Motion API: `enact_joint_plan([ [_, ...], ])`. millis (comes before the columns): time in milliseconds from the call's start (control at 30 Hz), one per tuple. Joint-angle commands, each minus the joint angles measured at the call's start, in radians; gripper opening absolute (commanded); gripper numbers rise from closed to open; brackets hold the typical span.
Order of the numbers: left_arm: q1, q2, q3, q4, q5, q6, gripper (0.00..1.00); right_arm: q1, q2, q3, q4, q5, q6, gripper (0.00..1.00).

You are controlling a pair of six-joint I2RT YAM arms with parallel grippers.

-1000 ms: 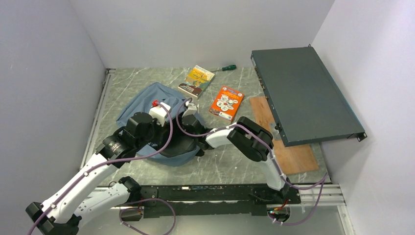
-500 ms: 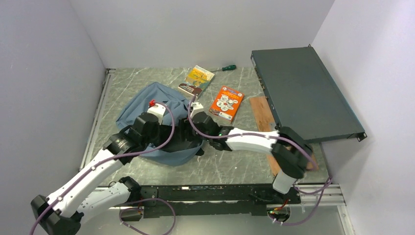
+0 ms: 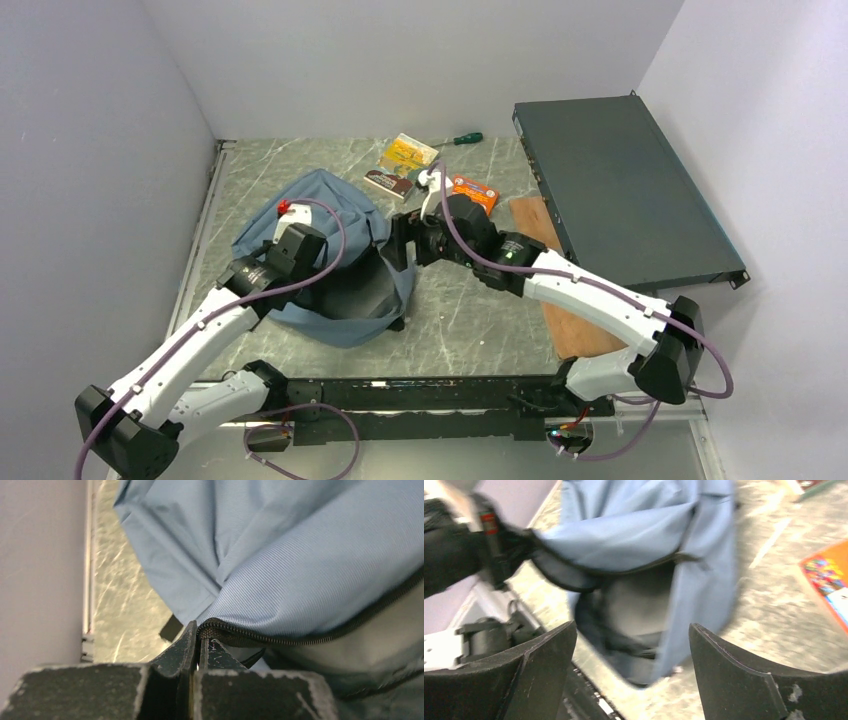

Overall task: Pack the student bag
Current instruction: Pick up the book from the center of the board.

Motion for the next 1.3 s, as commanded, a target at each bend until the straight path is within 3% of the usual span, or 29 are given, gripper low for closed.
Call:
enact_joint_plan([
  [0, 0.057, -0.034, 0.058, -0.175, -0.161, -0.066, 0.0, -0.097, 0.002, 0.042, -0.07, 0.11, 0.009, 0.86],
  [100, 0.062, -0.052, 0.081, -0.135, -0.063, -0.01, 0.0, -0.168, 0.087, 0.086, -0.126, 0.155, 0.0, 0.86],
  [300, 0.061, -0.069, 0.066, 0.013, 0.329, 0.064, 0.0, -0.174, 0.339, 0.212, -0.205, 0.387, -0.201, 0.88],
  [533, 0.061, -0.026, 0.053, 0.082, 0.466, 0.05, 0.0, -0.18, 0.578, 0.283, -0.166, 0.6, -0.501, 0.91],
  [700, 0.061, 0.009, 0.029, 0.104, 0.503, 0.064, 0.0, -0.209, 0.628, 0.222, -0.017, 0.523, -0.662, 0.9],
  [933, 0.062, 0.012, 0.009, 0.114, 0.549, 0.084, 0.0, -0.245, 0.685, 0.2, 0.085, 0.425, -0.729, 0.86],
  [1033, 0.062, 0.0, 0.005, 0.115, 0.567, 0.094, 0.04, -0.252, 0.72, 0.202, 0.109, 0.401, -0.757, 0.8],
  [1133, 0.062, -0.027, 0.005, 0.114, 0.574, 0.108, 0.22, -0.253, 0.75, 0.204, 0.116, 0.394, -0.77, 0.68],
  [1267, 0.062, -0.072, 0.009, 0.113, 0.535, 0.119, 0.49, -0.254, 0.753, 0.162, 0.153, 0.387, -0.747, 0.28],
])
